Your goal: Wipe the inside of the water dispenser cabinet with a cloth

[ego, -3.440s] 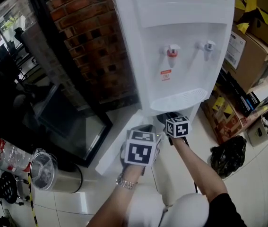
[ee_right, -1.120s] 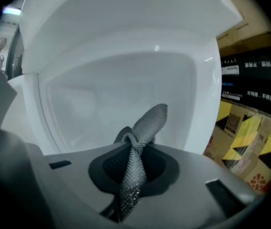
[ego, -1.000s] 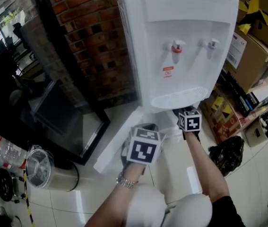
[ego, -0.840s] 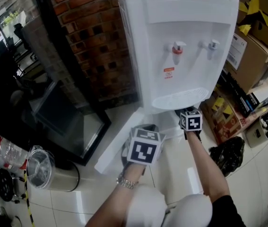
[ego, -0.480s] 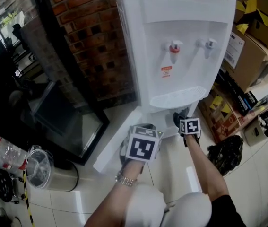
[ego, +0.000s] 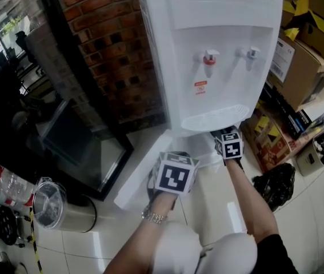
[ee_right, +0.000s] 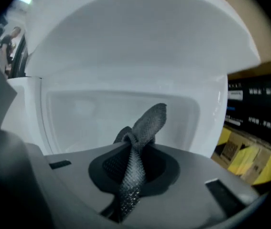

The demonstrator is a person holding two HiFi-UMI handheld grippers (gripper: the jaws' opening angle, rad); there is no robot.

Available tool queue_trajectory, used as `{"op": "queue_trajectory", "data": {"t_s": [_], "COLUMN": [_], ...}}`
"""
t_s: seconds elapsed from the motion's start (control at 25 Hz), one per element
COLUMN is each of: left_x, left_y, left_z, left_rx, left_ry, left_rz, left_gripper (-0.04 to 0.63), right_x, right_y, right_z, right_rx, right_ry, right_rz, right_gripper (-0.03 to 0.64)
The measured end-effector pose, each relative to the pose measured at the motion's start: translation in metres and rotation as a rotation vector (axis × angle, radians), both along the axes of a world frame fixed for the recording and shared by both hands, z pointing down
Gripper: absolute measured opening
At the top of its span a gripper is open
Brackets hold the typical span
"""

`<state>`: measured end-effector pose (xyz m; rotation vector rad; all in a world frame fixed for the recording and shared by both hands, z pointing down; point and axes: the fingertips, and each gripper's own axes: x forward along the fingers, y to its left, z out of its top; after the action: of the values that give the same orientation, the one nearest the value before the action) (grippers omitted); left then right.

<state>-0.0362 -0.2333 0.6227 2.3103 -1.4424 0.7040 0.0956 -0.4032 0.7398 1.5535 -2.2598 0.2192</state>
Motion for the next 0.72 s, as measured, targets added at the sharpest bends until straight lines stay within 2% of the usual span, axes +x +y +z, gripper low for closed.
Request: {"op": "queue_trajectory", "data": {"t_s": [0.08, 0.16, 0.24, 0.4, 0.48, 0.6, 0.72], "left_x": [0.000, -0.001, 0.000, 0.002, 0.004, 0.005, 0.006], "left_y": [0.001, 0.003, 0.004, 0.005, 0.005, 0.006, 0.007], "left_z": [0.001, 0.002, 0.000, -0.002, -0.002, -0.002, -0.006], "left_rx": [-0.006, -0.010, -0.007, -0.004, -0.006, -0.005, 0.002], "left_ry": [0.001, -0.002, 0.004, 0.014, 0.014, 0.015, 0.019], "left_rz": [0.000, -0.004, 0.003, 0.012, 0.018, 0.025, 0.032], "left_gripper": [0.002, 0.002, 0.002, 0.002, 0.002, 0.002, 0.002], "right_x": [0.000, 0.005, 0.011, 0.017, 0.013, 0.006, -0.009], "right_y": [-0.006, -0.007, -0.001, 0.025, 0.036, 0.041, 0.032], "right_z": [-0.006, 0.002, 0.025, 0.101, 0.121, 0.127, 0.109], "right_rx": [0.035, -0.009, -0.105, -0.366, -0.426, -0.448, -0.377], "right_ry": [0.017, 0.004, -0.022, -0.054, -0.049, -0.062, -0.089], "right_rz": [-0.001, 0.018, 0.051, 0.096, 0.078, 0.044, -0.002], "right_gripper": [0.029, 0.029, 0.029, 0.029, 0.029, 0.029, 0.029]}}
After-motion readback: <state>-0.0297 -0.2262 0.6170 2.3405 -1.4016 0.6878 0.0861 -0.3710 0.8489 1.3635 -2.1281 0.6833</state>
